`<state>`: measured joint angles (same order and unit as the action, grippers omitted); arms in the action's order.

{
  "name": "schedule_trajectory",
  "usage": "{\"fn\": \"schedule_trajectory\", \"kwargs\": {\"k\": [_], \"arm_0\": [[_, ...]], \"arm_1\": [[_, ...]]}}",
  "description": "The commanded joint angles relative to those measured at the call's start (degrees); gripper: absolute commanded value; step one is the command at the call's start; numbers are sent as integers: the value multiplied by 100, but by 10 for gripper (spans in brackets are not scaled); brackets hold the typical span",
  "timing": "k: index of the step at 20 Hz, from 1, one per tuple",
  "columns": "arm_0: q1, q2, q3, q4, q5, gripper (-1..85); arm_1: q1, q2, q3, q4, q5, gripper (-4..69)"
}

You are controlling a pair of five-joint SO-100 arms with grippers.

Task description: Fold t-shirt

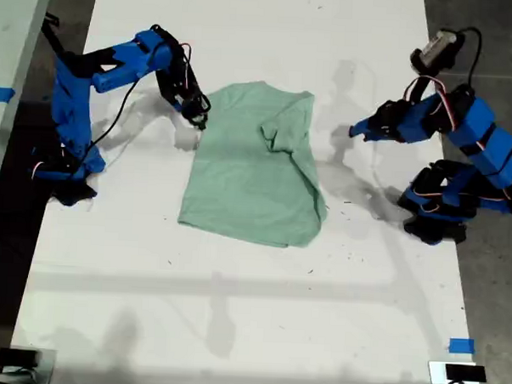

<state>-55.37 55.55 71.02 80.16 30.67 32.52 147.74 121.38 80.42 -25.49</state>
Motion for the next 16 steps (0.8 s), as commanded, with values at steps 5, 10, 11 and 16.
{"fn": "schedule_trajectory", "kwargs": {"k": [5,10,11,16], "arm_0": [[-396,-571,-932,343,0,0],[-378,439,-835,580,-9,0],[-396,844,-809,703,-26,0],[-281,2355,-589,738,-185,0]], "arm_1": [[-53,483,97,-158,79,141],[-70,782,272,-62,141,138],[-70,844,325,-44,158,137],[-79,1002,475,-35,202,135]]}}
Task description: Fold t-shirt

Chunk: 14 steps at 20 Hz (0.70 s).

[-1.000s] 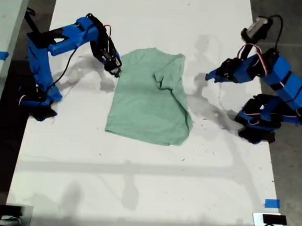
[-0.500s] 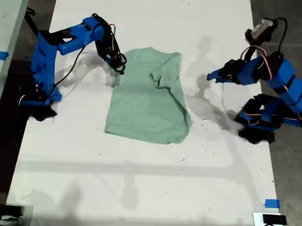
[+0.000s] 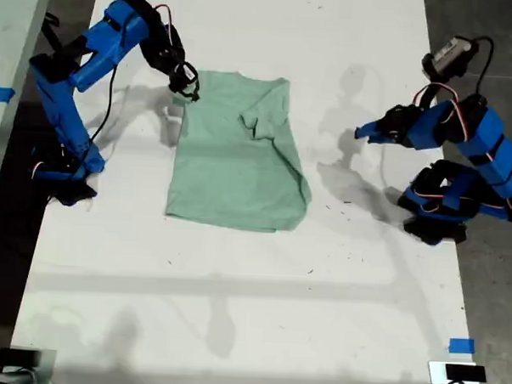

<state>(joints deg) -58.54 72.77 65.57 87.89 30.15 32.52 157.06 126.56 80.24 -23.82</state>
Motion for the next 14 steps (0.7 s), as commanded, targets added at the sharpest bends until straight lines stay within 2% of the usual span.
{"fn": "schedule_trajectory", "kwargs": {"k": [1,5,10,14], "arm_0": [[220,694,0,-202,-132,0],[1134,352,-246,-984,-422,0],[2074,-1644,-2382,-1248,-598,0],[2382,-2285,-2364,-2188,-738,0]], "arm_1": [[-79,79,-35,-18,35,135],[-158,185,79,-9,123,133],[-255,457,316,44,246,132],[-404,747,589,70,413,131]]}}
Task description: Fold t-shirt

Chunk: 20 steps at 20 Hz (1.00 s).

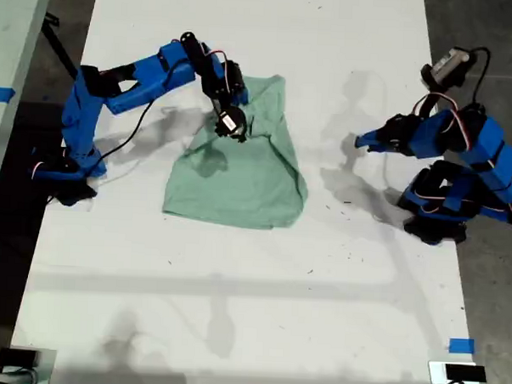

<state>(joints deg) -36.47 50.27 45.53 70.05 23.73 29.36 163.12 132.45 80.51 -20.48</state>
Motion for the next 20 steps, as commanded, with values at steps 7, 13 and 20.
{"fn": "schedule_trajectory", "kwargs": {"k": [7,13,20], "arm_0": [[404,123,-387,-835,501,242],[176,2654,35,1310,1002,255],[1310,4852,3015,1503,580,247]], "arm_1": [[-316,668,483,35,343,130],[-589,677,562,-105,343,128],[-1380,-299,290,-870,-141,158]]}}
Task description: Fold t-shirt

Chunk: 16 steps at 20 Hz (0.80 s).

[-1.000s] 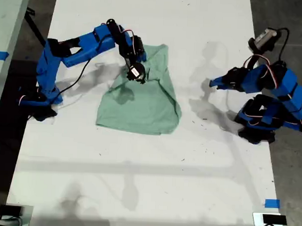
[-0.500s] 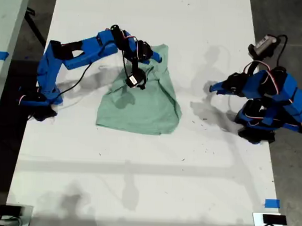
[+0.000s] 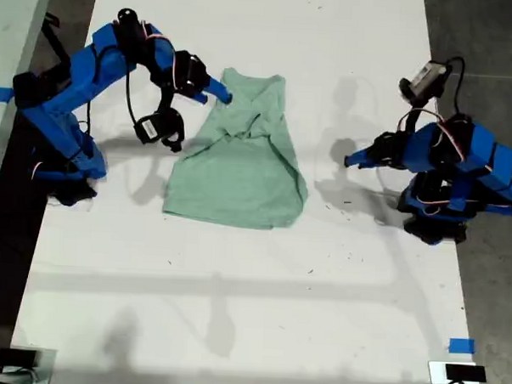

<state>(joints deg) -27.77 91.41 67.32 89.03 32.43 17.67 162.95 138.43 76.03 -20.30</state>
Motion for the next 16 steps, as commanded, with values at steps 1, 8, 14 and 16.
{"fn": "schedule_trajectory", "kwargs": {"k": [1,8,14,16], "arm_0": [[712,984,1441,-686,-448,245],[2250,1336,3498,-1705,-1749,242],[2760,1503,3691,-1828,-2188,237],[2733,1617,3700,-1784,-2197,237]], "arm_1": [[-308,-492,-360,-563,-220,160],[-809,-1283,-316,-1274,-712,193],[-870,-1767,-9,-1995,-1099,243],[-835,-2057,35,-2188,-1195,247]]}}
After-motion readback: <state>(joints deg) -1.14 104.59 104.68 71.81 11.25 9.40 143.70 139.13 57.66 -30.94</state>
